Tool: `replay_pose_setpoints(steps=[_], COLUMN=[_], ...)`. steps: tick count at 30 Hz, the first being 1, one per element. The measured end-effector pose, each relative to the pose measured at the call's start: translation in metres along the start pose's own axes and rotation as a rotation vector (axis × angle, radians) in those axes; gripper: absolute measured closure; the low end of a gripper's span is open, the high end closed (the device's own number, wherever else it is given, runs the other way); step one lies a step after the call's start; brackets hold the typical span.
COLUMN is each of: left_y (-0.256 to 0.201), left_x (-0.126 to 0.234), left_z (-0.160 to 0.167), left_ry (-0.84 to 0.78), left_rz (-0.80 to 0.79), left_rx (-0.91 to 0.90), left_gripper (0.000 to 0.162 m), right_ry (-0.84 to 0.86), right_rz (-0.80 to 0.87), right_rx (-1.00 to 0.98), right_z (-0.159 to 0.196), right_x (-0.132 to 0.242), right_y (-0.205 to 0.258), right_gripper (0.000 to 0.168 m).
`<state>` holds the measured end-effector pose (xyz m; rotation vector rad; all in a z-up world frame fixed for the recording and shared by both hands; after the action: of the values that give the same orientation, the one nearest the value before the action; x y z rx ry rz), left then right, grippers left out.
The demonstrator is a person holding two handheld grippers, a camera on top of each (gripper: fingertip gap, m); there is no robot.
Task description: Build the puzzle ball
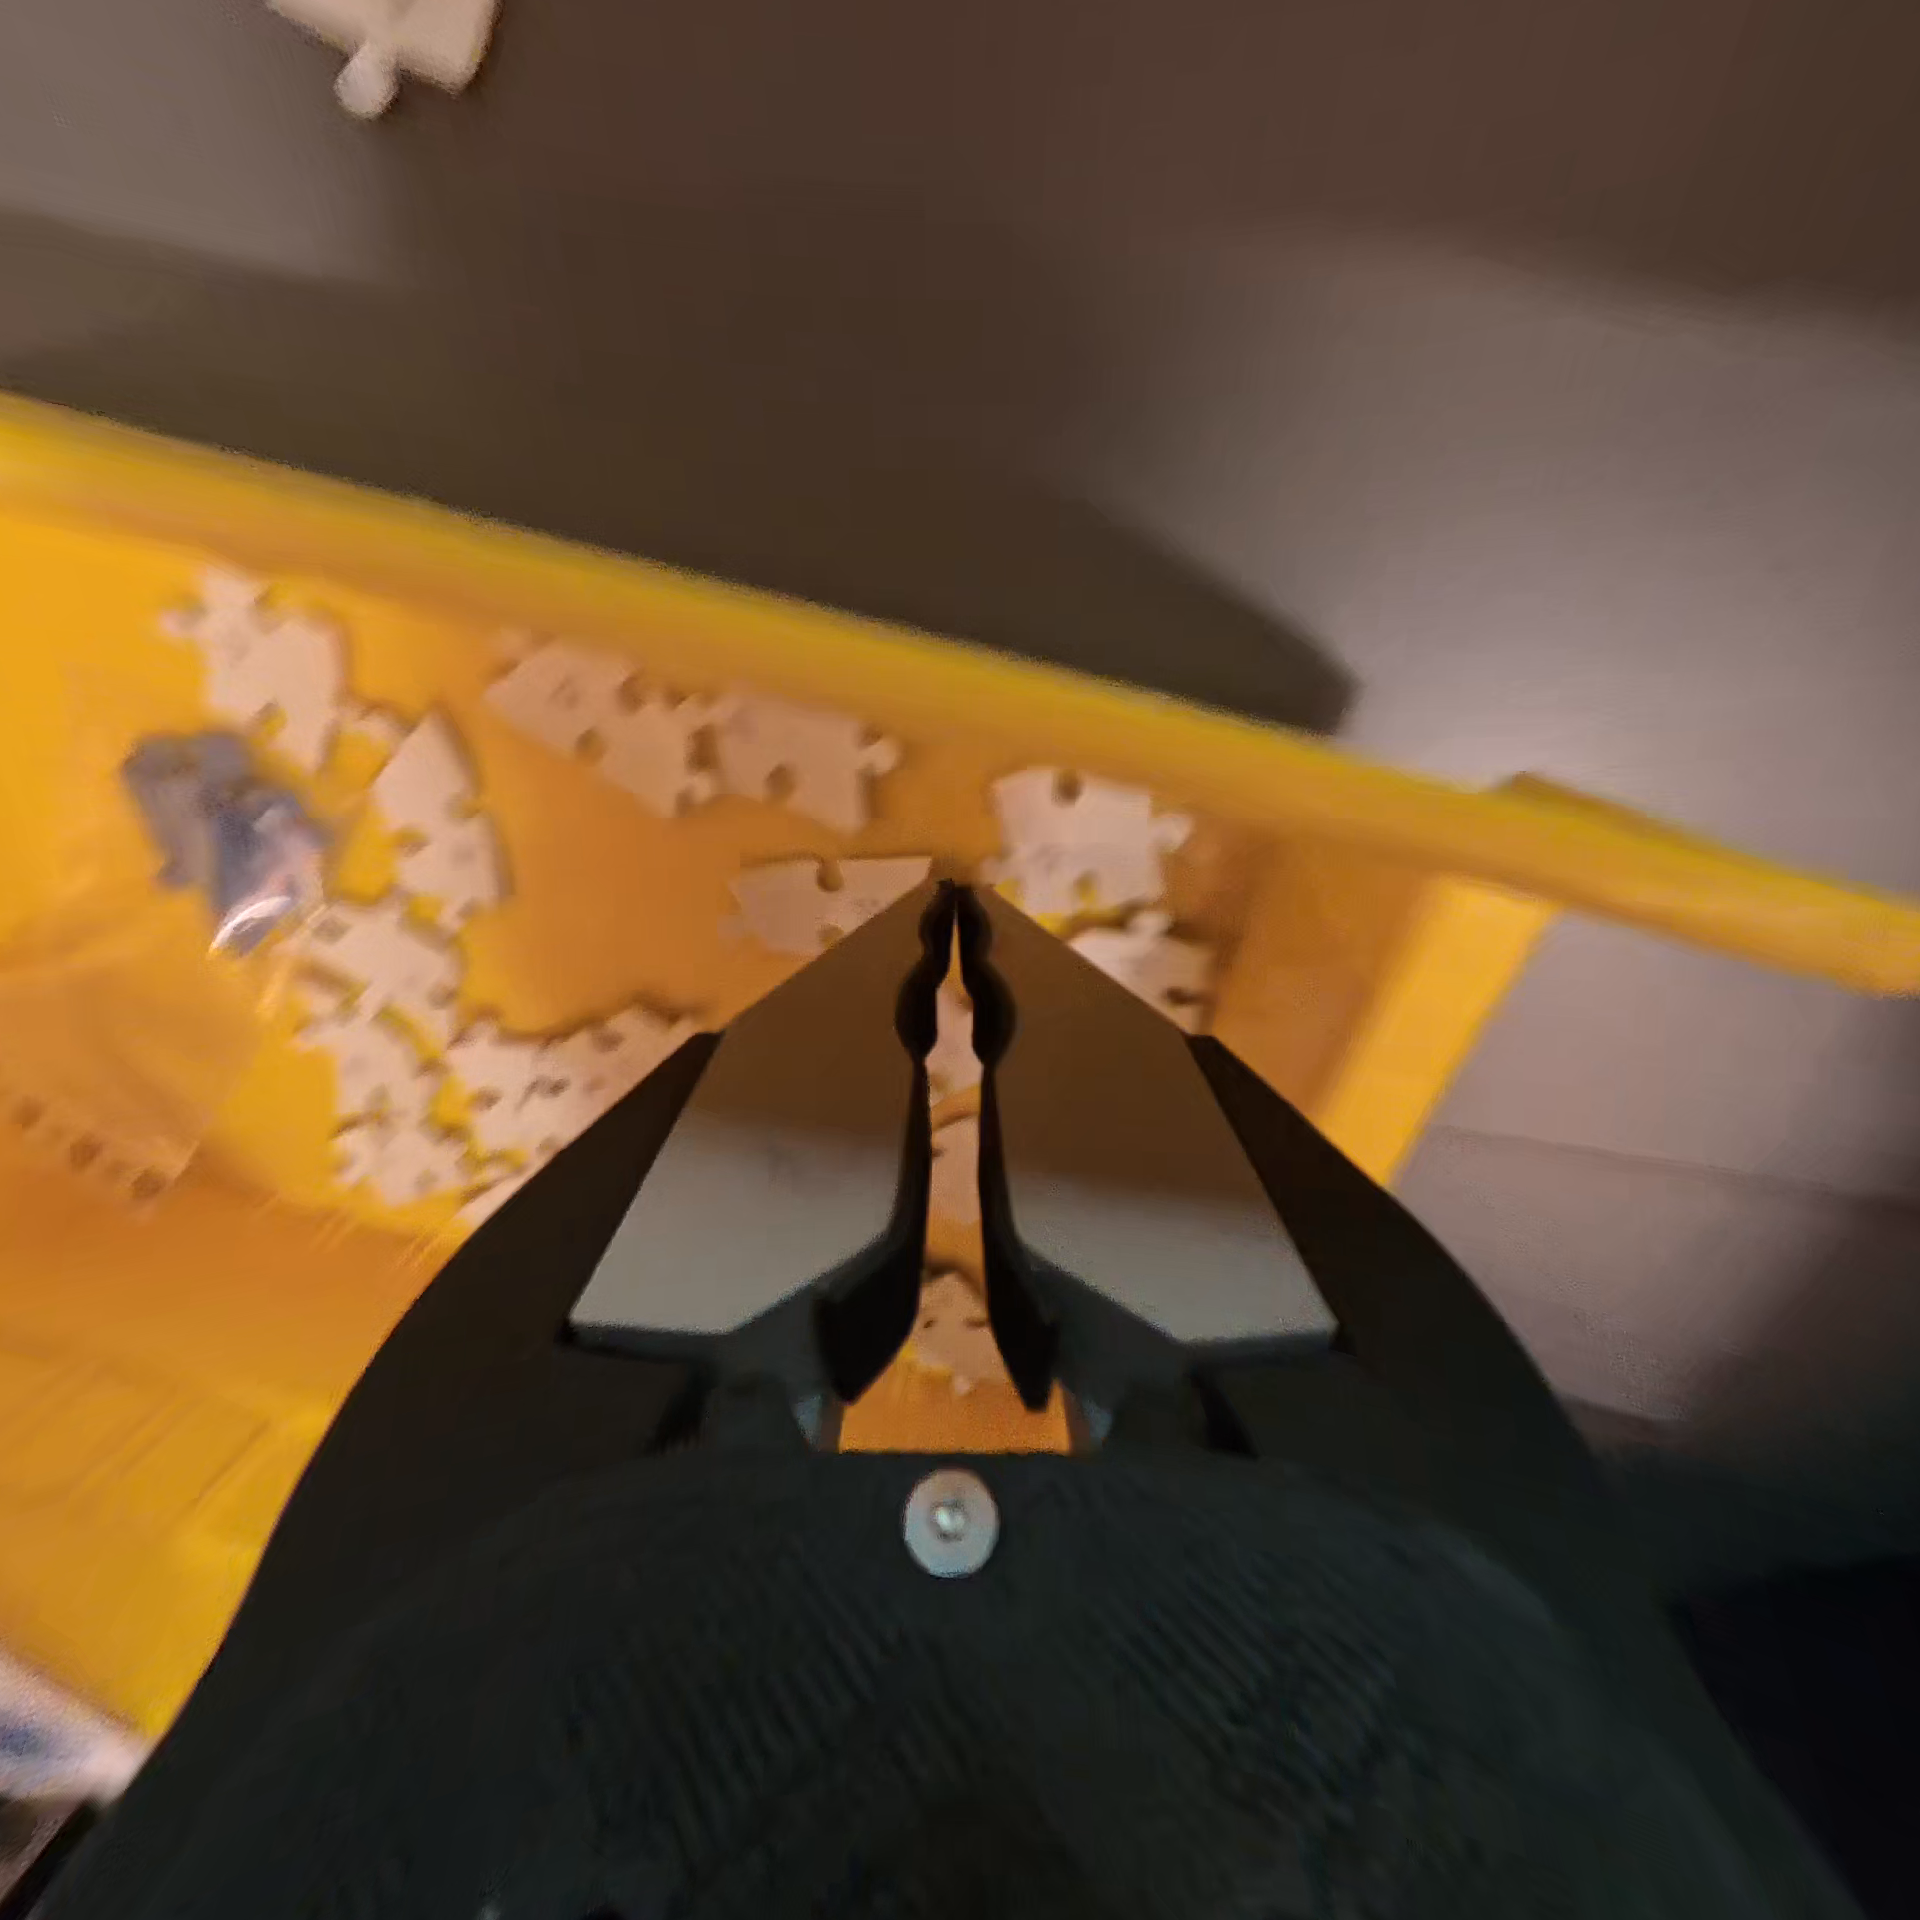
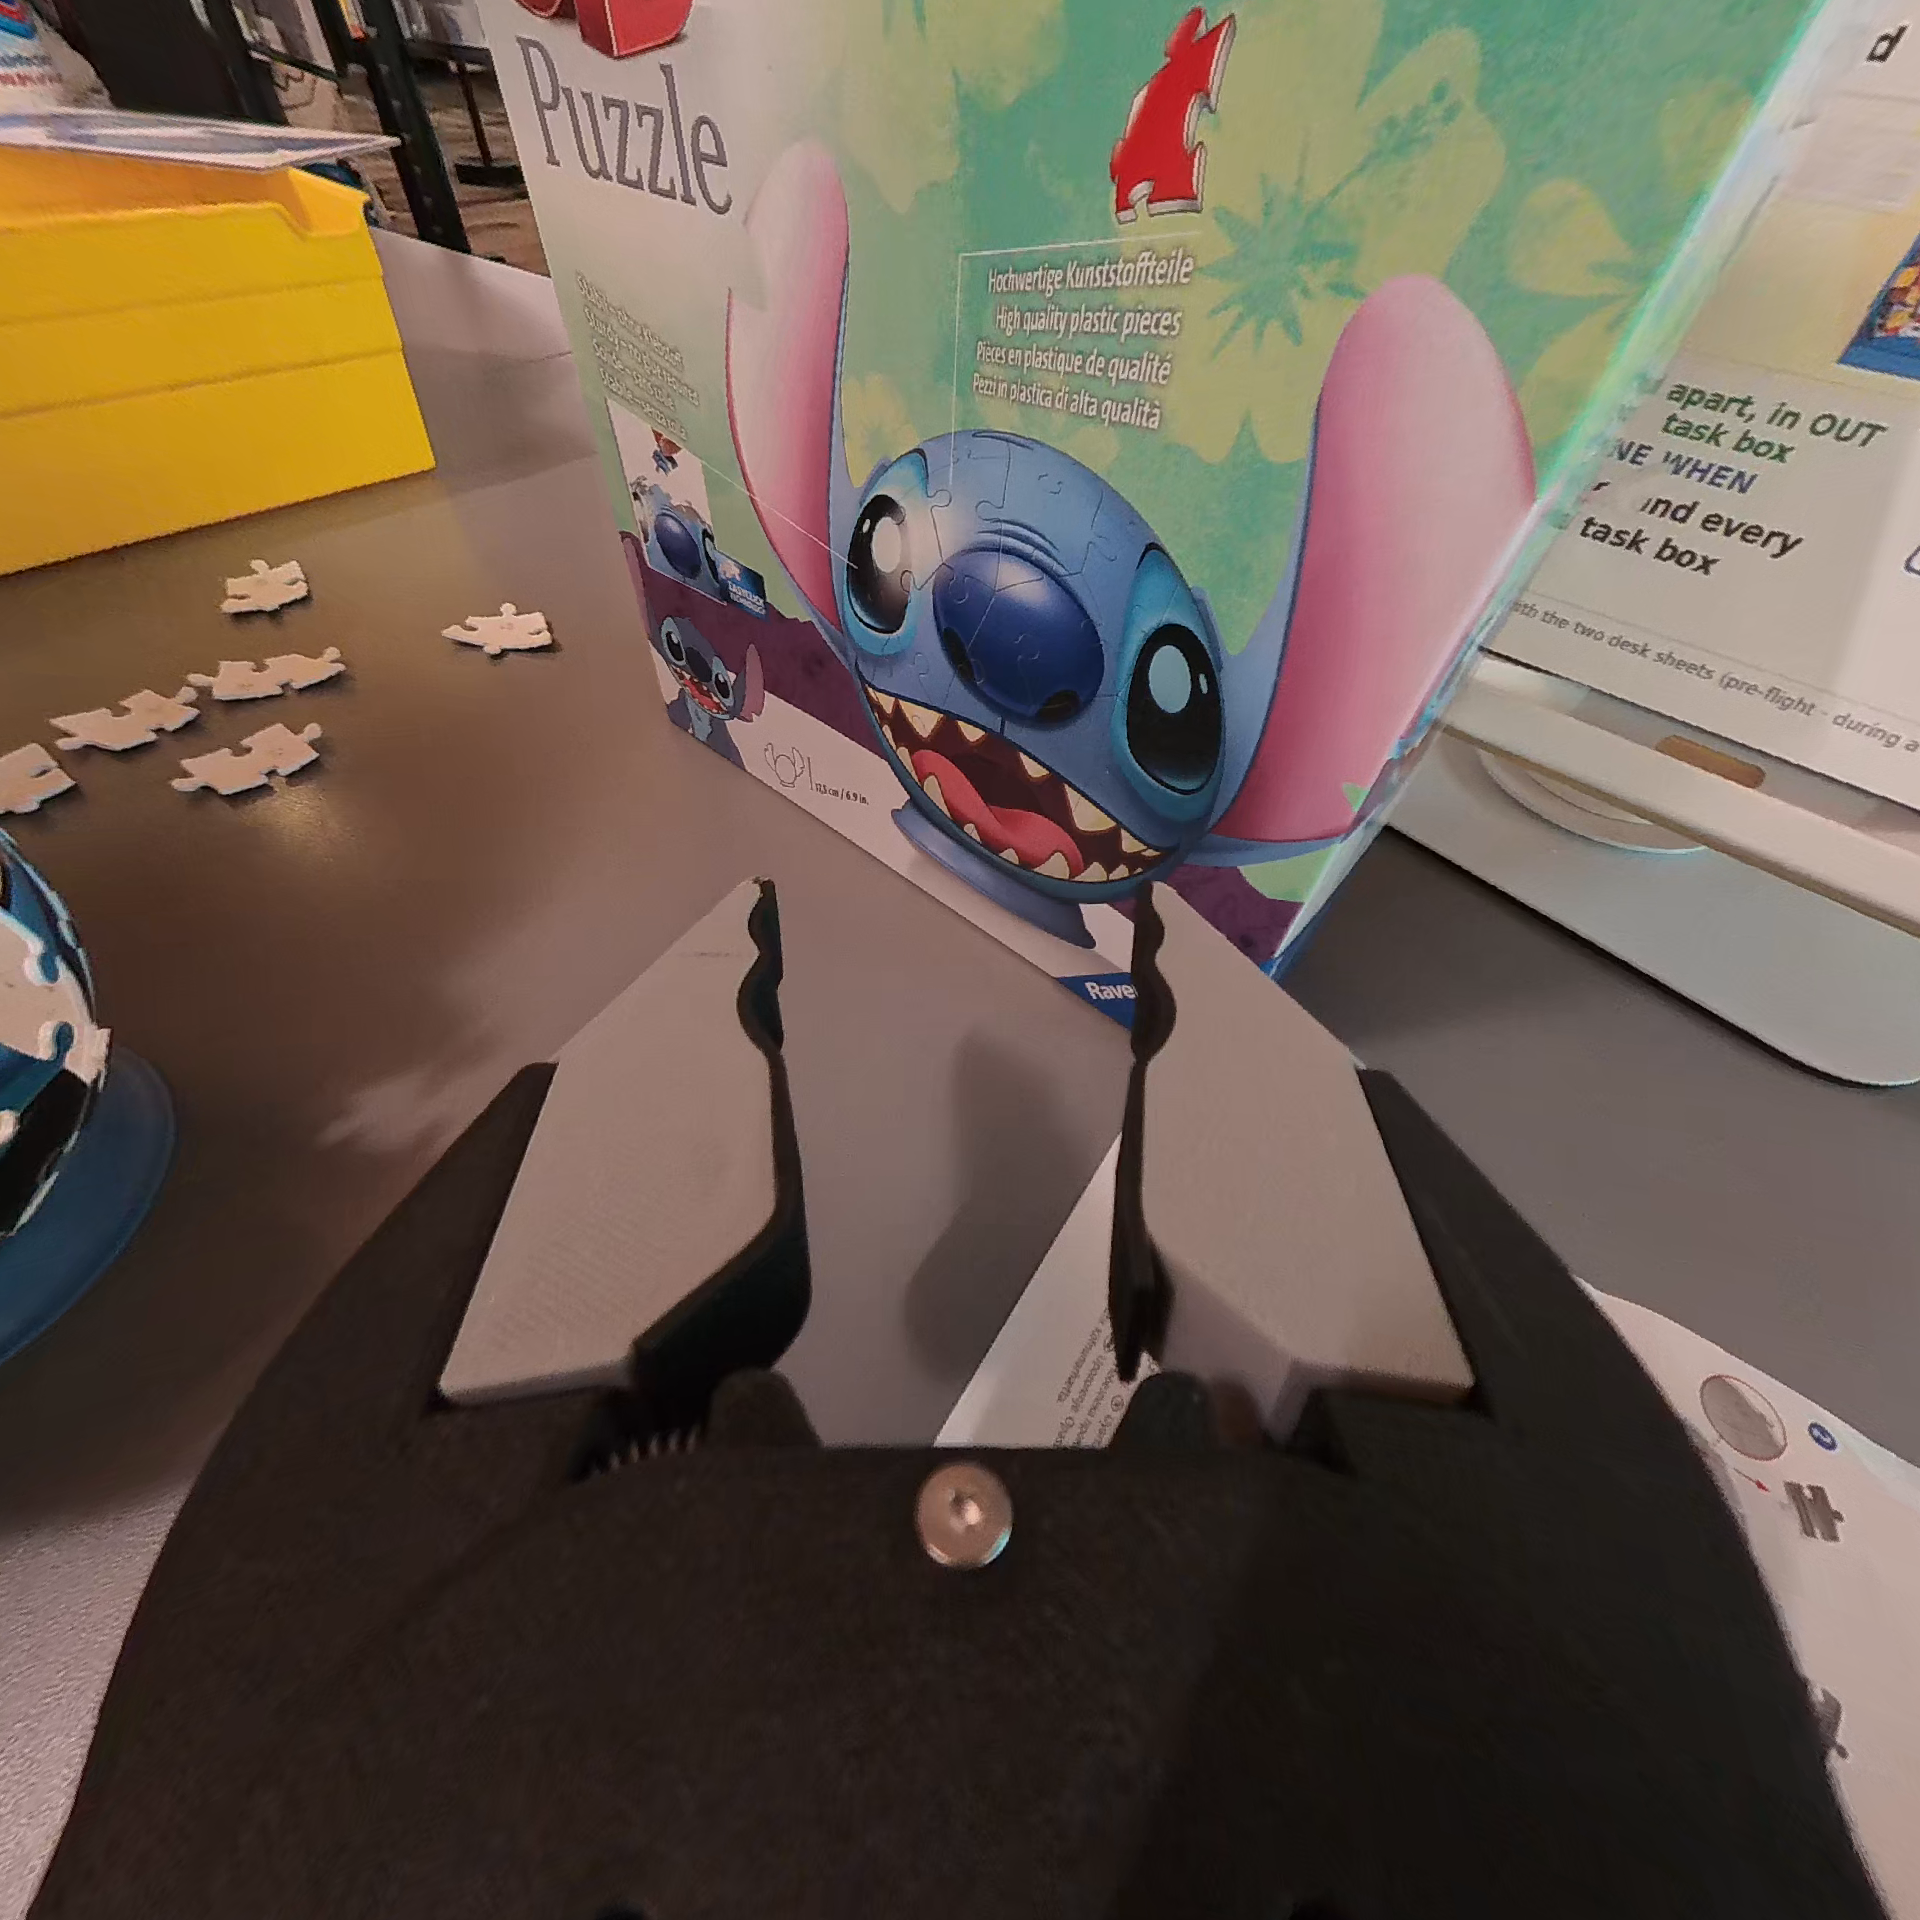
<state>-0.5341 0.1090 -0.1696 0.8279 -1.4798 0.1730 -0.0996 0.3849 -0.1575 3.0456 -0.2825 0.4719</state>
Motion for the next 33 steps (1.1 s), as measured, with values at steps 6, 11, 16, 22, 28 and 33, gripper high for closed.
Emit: replay_pose_setpoints(steps=[6,11,16,22,28,33], left_y=[0.003,-0.003,-0.011,-0.010,-0.005,0.010], left_x=[0.006,0.006,0.000,0.000,0.000,0.011], left_z=[0.006,0.000,-0.005,-0.006,0.000,0.010], left_ry=[-0.081,-0.117,-0.103,-0.114,-0.110,-0.117], left_rz=[0.043,0.114,0.125,0.117,0.094,0.032], left_rx=[0.038,0.047,0.012,0.009,0.007,0.042], left_gripper=[0.143,0.123,0.123,0.132,0.132,0.132], right_ry=[-0.007,-0.019,-0.022,-0.026,-0.023,-0.026], right_rz=[-0.001,-0.001,0.000,-0.001,-0.007,-0.017], right_rx=[-0.009,-0.017,-0.019,-0.021,-0.022,-0.028], right_z=[0.000,-0.001,-0.001,-0.001,-0.001,-0.001], right_x=[0.000,0.002,0.002,0.002,0.002,0.002], right_y=[-0.001,-0.002,-0.003,-0.003,-0.003,-0.003], right_gripper=[0.103,0.104,0.105,0.105,0.105,0.106])
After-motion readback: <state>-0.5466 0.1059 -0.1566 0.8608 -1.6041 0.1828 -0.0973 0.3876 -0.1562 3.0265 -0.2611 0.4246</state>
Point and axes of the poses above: each gripper's, where its closed fingertips meet, x back along the fingers, z out of its underside, y = z × x across the jaws, the point moved 8 cm from there along x, back along the fingers, and after that the axes turned 15 degrees about -z, right-handed, at the moved point
